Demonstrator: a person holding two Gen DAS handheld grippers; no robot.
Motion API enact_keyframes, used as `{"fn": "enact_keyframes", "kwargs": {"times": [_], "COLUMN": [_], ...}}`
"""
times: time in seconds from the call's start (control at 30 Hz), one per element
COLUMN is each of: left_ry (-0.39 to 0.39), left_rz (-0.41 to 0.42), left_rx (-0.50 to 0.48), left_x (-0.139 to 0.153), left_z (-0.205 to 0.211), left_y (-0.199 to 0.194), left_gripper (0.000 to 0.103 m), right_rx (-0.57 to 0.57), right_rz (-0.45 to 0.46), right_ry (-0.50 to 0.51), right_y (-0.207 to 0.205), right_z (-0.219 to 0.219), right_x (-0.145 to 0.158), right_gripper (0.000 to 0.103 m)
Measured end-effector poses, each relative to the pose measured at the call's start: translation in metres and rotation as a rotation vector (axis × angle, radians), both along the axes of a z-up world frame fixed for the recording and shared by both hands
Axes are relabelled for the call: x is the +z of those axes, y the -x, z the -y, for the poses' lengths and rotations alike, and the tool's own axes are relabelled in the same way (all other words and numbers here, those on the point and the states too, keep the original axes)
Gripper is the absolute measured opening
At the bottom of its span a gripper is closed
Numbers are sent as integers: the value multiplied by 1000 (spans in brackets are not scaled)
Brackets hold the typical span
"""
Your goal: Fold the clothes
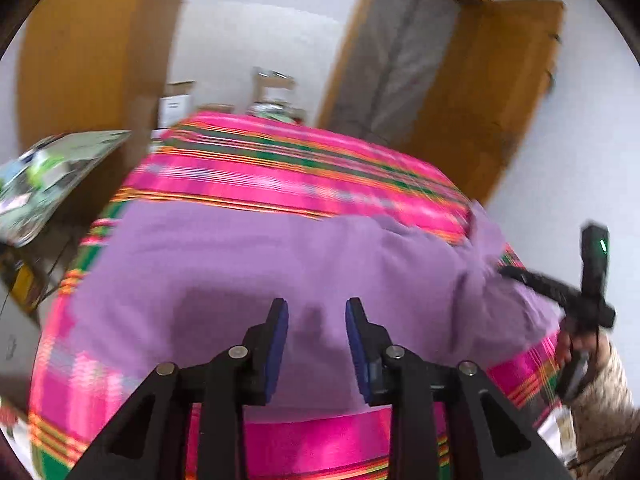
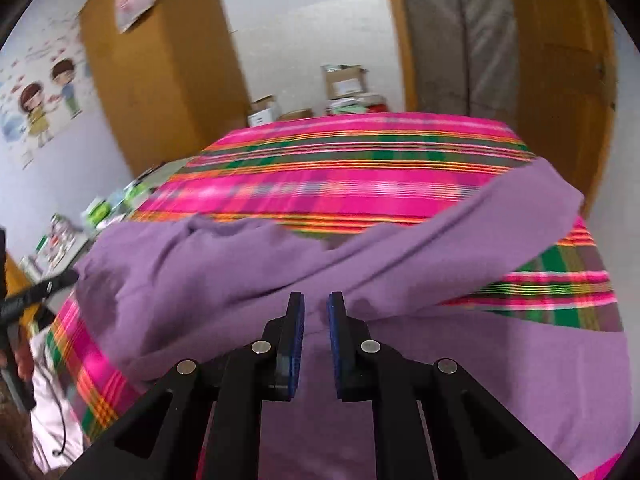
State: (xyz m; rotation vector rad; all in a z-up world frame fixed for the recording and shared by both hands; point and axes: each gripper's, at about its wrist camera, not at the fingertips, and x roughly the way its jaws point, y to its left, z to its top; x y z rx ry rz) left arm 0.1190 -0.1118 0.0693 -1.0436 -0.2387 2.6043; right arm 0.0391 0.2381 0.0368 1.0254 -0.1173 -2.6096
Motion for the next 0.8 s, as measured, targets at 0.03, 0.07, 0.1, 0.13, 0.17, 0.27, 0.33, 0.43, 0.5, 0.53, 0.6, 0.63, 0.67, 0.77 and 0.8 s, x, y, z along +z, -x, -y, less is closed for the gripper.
{"fn": "enact_keyframes", "kwargs": {"times": [0.03,0.07,0.1,0.13,0.17,0.27,0.33,0.43,0.5,0.53,0.6,0.63,0.67,0.77,0.8], "left_ry": [9,18,27,37,47,108,155,188,197,201,209,212,213,227,233], "left_rz": [-1,-3,-5,-9,-13,-23,-35,-34,-26,-22,-13,-9,-6,4,7], "left_rx": [-37,-73,-108,-139,-169,-254,-292,-327,-328,-328,-329,-330,-330,-336,-338], "left_x": [0,-1,-1,-1,-1,-3,-6,-11,-13,-14,-17,-18,-20,-23,-24], "left_z": [-12,-23,-35,-46,-57,-89,-104,-120,-126,-129,-135,-137,-139,-140,-142], "left_y": [2,4,4,3,2,-3,-6,-5,-2,-1,2,4,4,5,5], "left_gripper": [33,33,33,33,33,34,34,34,35,35,35,35,35,35,35], "right_rx": [-17,-29,-42,-55,-68,-81,-79,-98,-121,-131,-135,-136,-141,-160,-164], "right_rz": [5,11,19,26,33,38,43,57,77,86,104,110,120,151,162], "right_ry": [13,26,44,62,78,69,85,111,123,125,129,133,138,182,199], "right_y": [6,10,15,20,25,36,44,59,69,73,83,87,93,108,113], "right_z": [-10,-16,-23,-29,-36,-43,-46,-56,-61,-63,-64,-65,-68,-79,-82], "right_x": [0,0,1,1,1,3,3,0,-3,-4,-7,-9,-10,-13,-15], "right_gripper": [13,13,13,15,17,22,24,26,28,31,31,31,31,32,32]}}
